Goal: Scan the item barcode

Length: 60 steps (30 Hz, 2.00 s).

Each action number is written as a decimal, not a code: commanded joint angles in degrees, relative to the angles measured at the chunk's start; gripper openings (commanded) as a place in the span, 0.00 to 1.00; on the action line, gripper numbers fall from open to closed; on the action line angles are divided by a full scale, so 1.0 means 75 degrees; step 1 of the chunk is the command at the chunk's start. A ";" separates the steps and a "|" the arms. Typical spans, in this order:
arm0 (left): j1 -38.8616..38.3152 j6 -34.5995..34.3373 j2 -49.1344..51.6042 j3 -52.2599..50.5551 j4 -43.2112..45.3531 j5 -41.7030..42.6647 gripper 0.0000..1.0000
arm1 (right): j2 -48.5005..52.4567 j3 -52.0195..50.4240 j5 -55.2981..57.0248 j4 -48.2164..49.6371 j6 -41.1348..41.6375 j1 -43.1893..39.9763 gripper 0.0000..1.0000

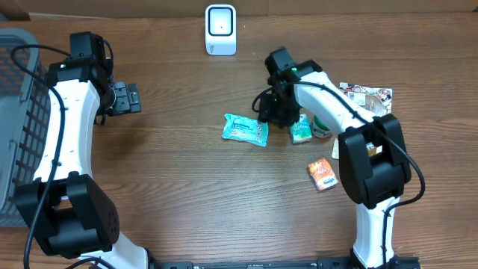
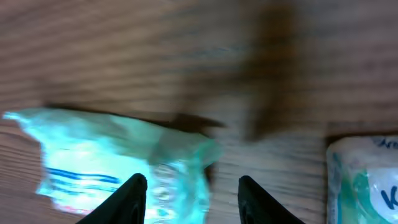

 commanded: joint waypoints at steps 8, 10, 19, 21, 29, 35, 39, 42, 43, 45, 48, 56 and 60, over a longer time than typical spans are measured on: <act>0.0023 -0.0026 0.0012 0.0047 0.0009 -0.0020 0.99 | 0.0067 -0.1786 -0.0944 0.1483 0.0766 0.0216 0.31; 0.0029 -0.0026 0.0012 0.0047 0.0009 -0.0020 1.00 | 0.0067 -0.1999 -0.0970 0.1684 0.0968 0.0216 0.25; 0.0026 -0.0026 0.0012 0.0047 0.0012 -0.0020 1.00 | -0.0020 -0.1571 -0.1221 0.1530 0.0306 0.0181 0.04; 0.0026 -0.0026 0.0012 0.0047 0.0012 -0.0020 1.00 | -0.0239 -0.1134 -0.0691 0.1052 0.0236 0.0181 0.04; 0.0026 -0.0026 0.0012 0.0047 0.0012 -0.0020 1.00 | -0.1451 0.0507 0.2541 -0.0504 -0.0344 0.0510 0.04; 0.0026 -0.0026 0.0012 0.0047 0.0009 -0.0020 1.00 | -0.1483 0.0533 0.6280 -0.1440 0.0621 0.1451 0.04; 0.0026 -0.0026 0.0012 0.0047 0.0012 -0.0020 0.99 | -0.1046 0.0533 0.8775 -0.1594 0.0536 0.2477 0.04; 0.0026 -0.0026 0.0012 0.0047 0.0012 -0.0020 0.99 | -0.0641 0.0533 0.9302 -0.1521 0.0274 0.2958 0.04; 0.0026 -0.0029 0.0012 0.0047 0.0012 -0.0017 1.00 | -0.0536 0.0533 0.9296 -0.1483 0.0137 0.3028 0.04; 0.0026 -0.0026 0.0012 0.0047 0.0009 -0.0020 1.00 | -0.0175 0.0533 0.9299 -0.1419 -0.0251 0.3258 0.04; 0.0026 -0.0026 0.0012 0.0047 0.0009 -0.0020 1.00 | 0.0137 0.0533 0.9308 -0.1381 -0.0385 0.3587 0.04; 0.0026 -0.0026 0.0012 0.0047 0.0012 -0.0020 0.99 | 0.0184 0.0545 0.8081 -0.0985 -0.1003 0.5024 0.50; 0.0026 -0.0026 0.0012 0.0047 0.0009 -0.0020 1.00 | 0.0157 0.0705 0.6601 -0.0895 -0.1014 0.5246 0.75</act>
